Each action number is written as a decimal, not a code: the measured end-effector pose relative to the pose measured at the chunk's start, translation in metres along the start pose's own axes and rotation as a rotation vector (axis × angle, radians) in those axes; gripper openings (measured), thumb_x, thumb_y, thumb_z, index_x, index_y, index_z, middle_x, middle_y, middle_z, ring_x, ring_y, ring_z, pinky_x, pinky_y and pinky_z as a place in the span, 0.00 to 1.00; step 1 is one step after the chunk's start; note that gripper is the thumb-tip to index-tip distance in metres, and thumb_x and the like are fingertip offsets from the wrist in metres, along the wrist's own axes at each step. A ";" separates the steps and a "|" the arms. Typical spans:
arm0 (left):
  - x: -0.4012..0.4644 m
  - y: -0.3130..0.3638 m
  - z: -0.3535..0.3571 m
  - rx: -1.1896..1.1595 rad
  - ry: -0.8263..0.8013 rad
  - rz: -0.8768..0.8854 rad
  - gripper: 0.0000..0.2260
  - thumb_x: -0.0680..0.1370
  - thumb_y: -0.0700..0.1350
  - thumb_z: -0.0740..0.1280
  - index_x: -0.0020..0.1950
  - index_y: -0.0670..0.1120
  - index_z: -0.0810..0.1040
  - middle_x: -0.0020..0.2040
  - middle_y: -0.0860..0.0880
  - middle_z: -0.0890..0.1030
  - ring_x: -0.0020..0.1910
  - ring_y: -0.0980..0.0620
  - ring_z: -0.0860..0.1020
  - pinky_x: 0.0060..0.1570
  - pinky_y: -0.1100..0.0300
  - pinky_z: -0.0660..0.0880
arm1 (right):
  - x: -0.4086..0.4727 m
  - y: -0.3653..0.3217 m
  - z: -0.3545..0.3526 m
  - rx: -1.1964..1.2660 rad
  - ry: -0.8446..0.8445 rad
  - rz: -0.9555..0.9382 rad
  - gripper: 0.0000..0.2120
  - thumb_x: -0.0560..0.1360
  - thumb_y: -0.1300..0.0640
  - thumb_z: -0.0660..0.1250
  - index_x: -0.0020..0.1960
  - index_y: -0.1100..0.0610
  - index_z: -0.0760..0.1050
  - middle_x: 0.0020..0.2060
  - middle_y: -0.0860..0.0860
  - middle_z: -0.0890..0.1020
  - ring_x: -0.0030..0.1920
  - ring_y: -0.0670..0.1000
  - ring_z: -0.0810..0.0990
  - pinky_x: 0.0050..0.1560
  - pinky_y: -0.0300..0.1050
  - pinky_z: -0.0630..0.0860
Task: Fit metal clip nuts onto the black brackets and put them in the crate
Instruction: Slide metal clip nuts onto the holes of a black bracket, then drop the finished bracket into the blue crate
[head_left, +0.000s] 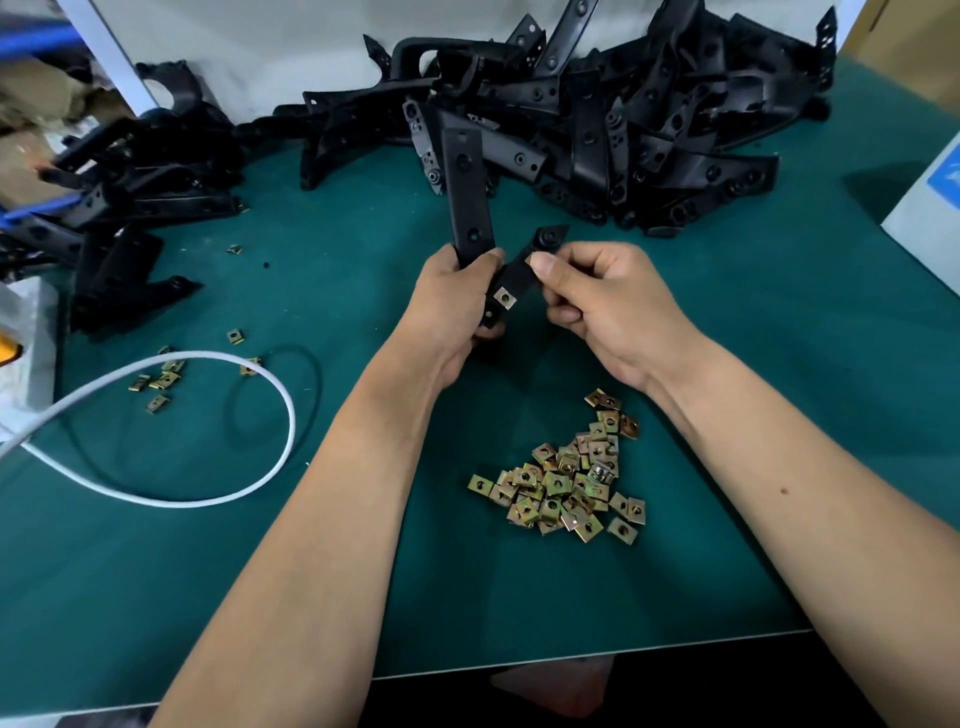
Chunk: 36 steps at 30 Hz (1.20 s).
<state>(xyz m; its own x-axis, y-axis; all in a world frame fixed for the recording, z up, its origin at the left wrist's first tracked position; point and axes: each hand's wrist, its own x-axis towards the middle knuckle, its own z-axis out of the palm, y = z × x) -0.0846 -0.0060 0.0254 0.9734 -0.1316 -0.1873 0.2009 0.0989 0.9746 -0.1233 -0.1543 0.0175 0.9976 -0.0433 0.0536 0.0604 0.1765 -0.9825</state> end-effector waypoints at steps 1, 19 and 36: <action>-0.001 0.001 0.001 -0.050 -0.013 -0.025 0.07 0.84 0.42 0.64 0.47 0.46 0.70 0.33 0.50 0.73 0.25 0.56 0.67 0.22 0.64 0.60 | 0.000 0.000 0.001 0.035 -0.008 -0.008 0.13 0.81 0.62 0.69 0.37 0.61 0.77 0.30 0.50 0.73 0.32 0.44 0.69 0.32 0.34 0.66; -0.010 0.008 -0.002 -0.169 -0.240 -0.178 0.07 0.85 0.40 0.59 0.48 0.45 0.70 0.36 0.48 0.70 0.23 0.57 0.64 0.17 0.67 0.58 | -0.002 0.002 -0.008 0.098 -0.115 -0.124 0.07 0.72 0.59 0.75 0.36 0.52 0.85 0.33 0.49 0.82 0.37 0.45 0.80 0.34 0.36 0.74; -0.002 0.003 -0.016 -0.022 0.052 0.048 0.09 0.84 0.41 0.64 0.44 0.46 0.69 0.32 0.51 0.71 0.24 0.56 0.65 0.20 0.64 0.58 | 0.004 0.006 -0.020 -0.379 0.042 -0.133 0.07 0.81 0.53 0.70 0.52 0.57 0.84 0.38 0.49 0.85 0.30 0.49 0.77 0.28 0.44 0.74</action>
<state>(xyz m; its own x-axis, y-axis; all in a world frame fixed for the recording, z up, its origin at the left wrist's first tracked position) -0.0842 0.0106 0.0271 0.9864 -0.0745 -0.1468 0.1553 0.1252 0.9799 -0.1196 -0.1731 0.0083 0.9792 -0.0831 0.1850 0.1645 -0.2079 -0.9642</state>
